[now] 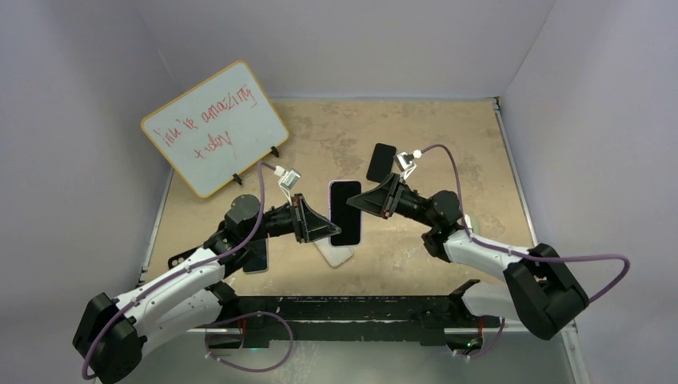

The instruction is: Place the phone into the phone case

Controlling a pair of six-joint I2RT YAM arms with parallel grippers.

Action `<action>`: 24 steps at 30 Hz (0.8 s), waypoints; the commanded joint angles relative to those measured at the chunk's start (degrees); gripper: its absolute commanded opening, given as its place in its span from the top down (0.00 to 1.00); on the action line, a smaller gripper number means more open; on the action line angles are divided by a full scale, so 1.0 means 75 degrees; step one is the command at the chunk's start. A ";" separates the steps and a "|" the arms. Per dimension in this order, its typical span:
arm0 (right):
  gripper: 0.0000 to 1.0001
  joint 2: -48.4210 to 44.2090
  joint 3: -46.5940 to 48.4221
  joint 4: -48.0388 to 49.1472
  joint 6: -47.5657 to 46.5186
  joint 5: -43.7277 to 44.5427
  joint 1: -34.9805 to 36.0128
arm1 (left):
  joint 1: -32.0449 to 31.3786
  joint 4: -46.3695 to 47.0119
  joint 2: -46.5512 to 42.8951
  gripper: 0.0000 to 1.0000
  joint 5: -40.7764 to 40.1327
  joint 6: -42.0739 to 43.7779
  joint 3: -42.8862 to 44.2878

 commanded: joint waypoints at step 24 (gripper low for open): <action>1.00 -0.1307 0.0041 -0.1489 -0.1667 -0.0846 0.0036 | 0.1156 0.1601 -0.0110 0.37 0.0185 -0.0654 0.0168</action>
